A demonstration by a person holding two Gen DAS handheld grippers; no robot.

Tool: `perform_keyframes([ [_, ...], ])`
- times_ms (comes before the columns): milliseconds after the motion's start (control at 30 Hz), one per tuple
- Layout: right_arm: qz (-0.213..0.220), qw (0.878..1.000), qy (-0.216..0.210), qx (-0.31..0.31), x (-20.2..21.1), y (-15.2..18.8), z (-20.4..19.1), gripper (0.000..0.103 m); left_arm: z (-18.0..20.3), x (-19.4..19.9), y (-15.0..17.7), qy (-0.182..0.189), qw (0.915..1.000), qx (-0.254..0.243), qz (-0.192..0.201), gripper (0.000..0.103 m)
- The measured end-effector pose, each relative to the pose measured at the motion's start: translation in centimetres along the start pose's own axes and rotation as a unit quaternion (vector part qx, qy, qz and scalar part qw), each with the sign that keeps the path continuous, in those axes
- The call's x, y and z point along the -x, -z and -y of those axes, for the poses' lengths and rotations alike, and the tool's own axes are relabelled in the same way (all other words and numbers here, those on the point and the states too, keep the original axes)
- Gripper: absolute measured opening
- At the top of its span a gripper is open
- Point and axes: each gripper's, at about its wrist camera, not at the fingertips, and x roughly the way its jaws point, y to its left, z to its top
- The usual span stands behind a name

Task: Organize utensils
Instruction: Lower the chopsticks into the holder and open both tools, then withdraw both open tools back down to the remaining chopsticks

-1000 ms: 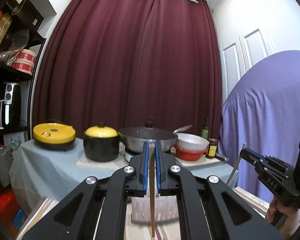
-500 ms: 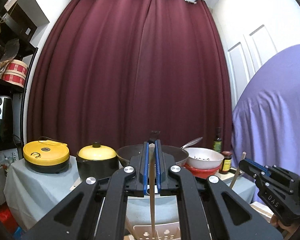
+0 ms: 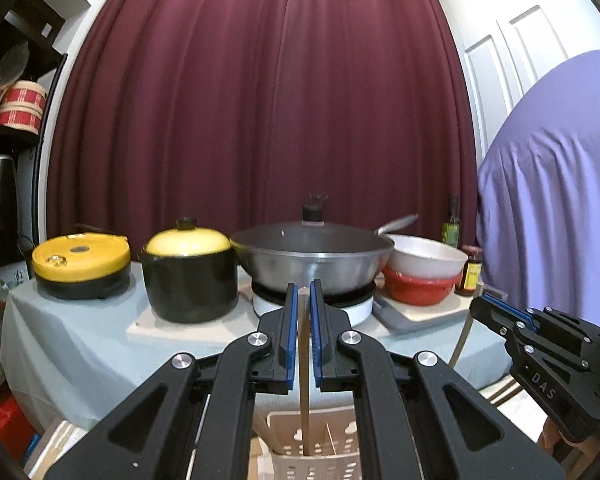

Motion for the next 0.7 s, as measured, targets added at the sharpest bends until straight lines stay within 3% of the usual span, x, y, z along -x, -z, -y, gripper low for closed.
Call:
perform_keyframes([
  [200, -0.02, 1.0, -0.002, 0.004, -0.4, 1.1, -0.4, 0.009, -0.1, -0.7, 1.3, 0.008, 0.9995, 0.007, -0.031, 0.007],
  [367, -0.022, 1.0, 0.004, 0.004, 0.5, 1.1, -0.6, 0.025, -0.2, 0.2, 1.5, 0.013, 0.9992, 0.016, -0.035, 0.034],
  [533, -0.016, 1.0, 0.013, 0.006, 3.1, 0.7, -0.7, 0.034, 0.0, 1.9, 1.3, 0.013, 0.9992, 0.017, -0.034, 0.041],
  [700, -0.01, 1.0, 0.019, 0.02, 6.3, 0.4, -1.5, 0.035, 0.2, 4.1, 1.5, 0.013, 0.999, 0.021, -0.036, 0.045],
])
